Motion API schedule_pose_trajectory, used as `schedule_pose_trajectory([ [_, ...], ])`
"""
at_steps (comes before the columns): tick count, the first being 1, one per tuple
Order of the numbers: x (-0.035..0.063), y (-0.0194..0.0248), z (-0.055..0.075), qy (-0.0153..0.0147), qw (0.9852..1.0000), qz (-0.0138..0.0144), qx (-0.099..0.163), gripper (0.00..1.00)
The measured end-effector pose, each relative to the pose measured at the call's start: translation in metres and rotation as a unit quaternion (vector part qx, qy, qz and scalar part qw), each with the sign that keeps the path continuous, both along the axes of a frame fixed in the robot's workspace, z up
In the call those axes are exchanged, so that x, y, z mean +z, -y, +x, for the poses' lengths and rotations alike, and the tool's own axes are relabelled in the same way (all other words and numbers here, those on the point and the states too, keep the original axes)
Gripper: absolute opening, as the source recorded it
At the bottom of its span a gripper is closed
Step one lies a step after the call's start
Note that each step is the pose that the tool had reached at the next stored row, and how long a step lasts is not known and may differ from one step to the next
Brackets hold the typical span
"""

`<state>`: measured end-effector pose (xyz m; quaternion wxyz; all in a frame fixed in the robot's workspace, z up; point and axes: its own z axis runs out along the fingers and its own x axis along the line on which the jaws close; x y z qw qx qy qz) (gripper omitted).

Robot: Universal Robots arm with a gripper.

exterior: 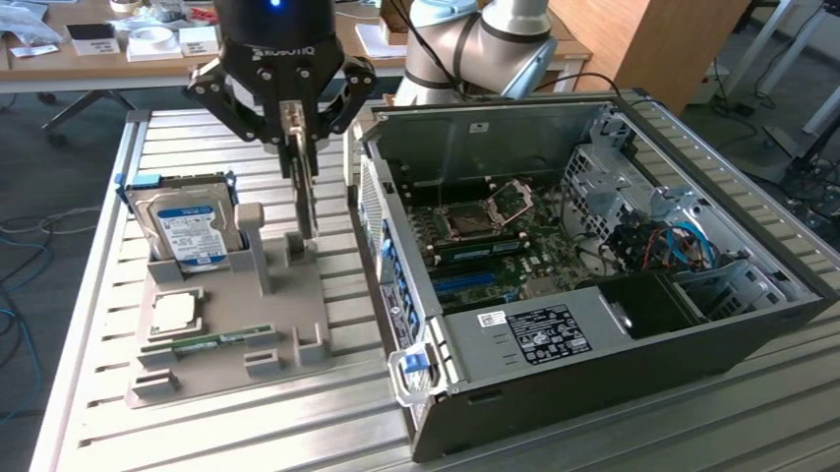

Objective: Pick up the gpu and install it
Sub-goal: 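Pick up the gpu and move the gpu toward the slot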

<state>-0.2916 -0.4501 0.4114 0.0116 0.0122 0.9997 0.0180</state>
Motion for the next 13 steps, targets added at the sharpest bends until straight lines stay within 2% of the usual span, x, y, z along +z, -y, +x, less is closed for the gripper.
schedule_pose_trajectory([
  [13, 0.0000, 0.0000, 0.037, 0.0000, 1.0000, 0.0000, 0.000, 0.27],
])
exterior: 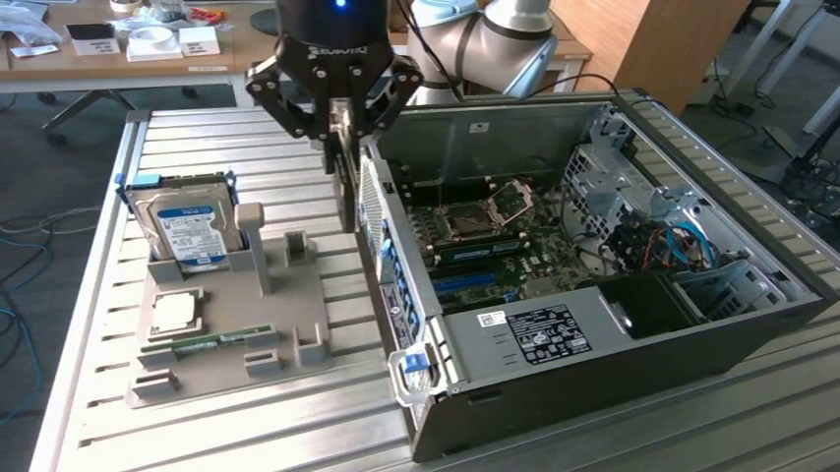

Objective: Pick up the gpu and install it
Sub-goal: 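Pick up the gpu and move the gpu toward the slot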

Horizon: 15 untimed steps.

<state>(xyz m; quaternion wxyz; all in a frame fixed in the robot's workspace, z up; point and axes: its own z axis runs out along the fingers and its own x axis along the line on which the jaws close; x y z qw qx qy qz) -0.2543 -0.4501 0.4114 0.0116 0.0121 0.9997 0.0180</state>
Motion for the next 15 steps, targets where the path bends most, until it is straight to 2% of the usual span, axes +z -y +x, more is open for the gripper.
schedule_pose_trajectory([
  [15, 0.0001, 0.0000, 0.051, -0.0001, 1.0000, -0.0001, 0.000, 0.27],
])
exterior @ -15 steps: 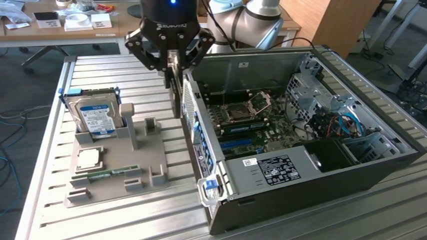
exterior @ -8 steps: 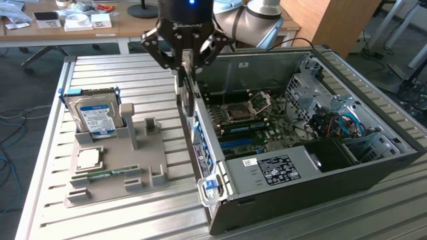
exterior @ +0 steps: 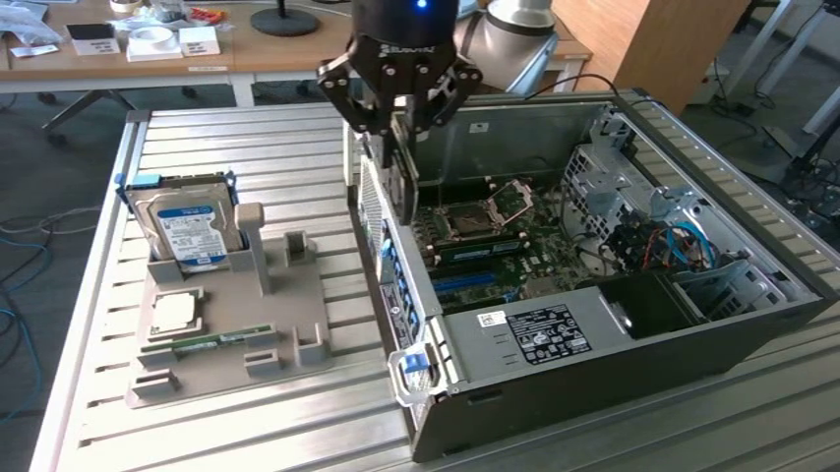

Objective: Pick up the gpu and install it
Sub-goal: 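Pick up the gpu and move the gpu toward the slot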

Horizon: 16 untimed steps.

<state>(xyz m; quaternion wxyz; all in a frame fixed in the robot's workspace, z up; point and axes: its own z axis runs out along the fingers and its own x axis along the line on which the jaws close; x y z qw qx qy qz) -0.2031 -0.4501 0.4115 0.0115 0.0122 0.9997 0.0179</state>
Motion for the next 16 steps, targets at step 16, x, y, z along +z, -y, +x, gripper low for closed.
schedule_pose_trajectory([
  [16, -0.0001, 0.0000, 0.068, 0.0000, 1.0000, 0.0002, 0.000, 0.27],
])
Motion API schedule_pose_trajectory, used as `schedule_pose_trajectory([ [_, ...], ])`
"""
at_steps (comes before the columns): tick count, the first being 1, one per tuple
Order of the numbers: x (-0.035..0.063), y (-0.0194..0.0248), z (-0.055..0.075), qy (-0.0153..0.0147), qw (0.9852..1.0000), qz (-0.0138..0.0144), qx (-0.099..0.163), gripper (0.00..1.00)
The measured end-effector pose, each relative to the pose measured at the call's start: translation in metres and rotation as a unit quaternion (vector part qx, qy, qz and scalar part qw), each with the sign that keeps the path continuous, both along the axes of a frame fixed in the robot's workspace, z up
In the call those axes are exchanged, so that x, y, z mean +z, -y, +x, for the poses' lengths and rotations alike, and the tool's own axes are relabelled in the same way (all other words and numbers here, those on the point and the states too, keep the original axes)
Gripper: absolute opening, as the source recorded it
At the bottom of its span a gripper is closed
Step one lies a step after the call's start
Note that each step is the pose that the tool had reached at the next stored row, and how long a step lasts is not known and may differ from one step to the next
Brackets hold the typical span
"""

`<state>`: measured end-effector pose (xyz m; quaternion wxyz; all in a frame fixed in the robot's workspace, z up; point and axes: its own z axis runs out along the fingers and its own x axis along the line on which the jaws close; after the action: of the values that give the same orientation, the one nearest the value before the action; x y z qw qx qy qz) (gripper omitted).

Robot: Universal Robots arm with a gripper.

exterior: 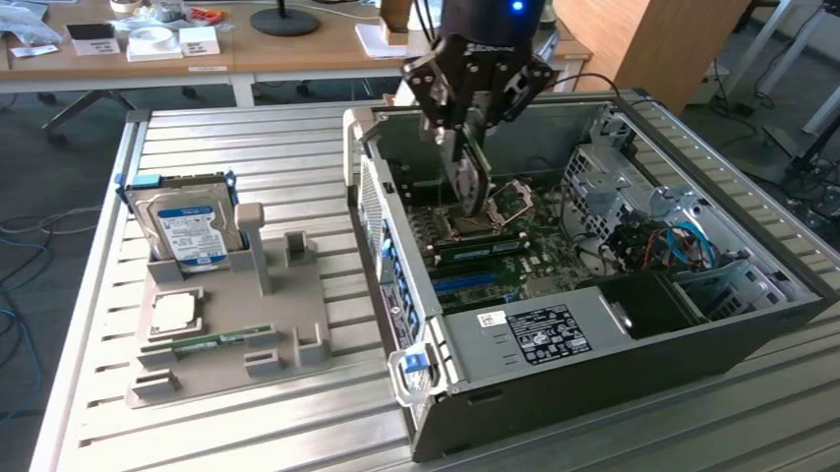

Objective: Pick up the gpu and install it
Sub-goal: 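Pick up the gpu and move the gpu toward the slot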

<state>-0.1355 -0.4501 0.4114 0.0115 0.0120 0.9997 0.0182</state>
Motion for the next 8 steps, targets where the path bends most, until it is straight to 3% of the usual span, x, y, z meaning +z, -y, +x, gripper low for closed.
schedule_pose_trajectory([
  [8, 0.0000, 0.0000, 0.034, 0.0000, 1.0000, 0.0000, 0.000, 0.27],
])
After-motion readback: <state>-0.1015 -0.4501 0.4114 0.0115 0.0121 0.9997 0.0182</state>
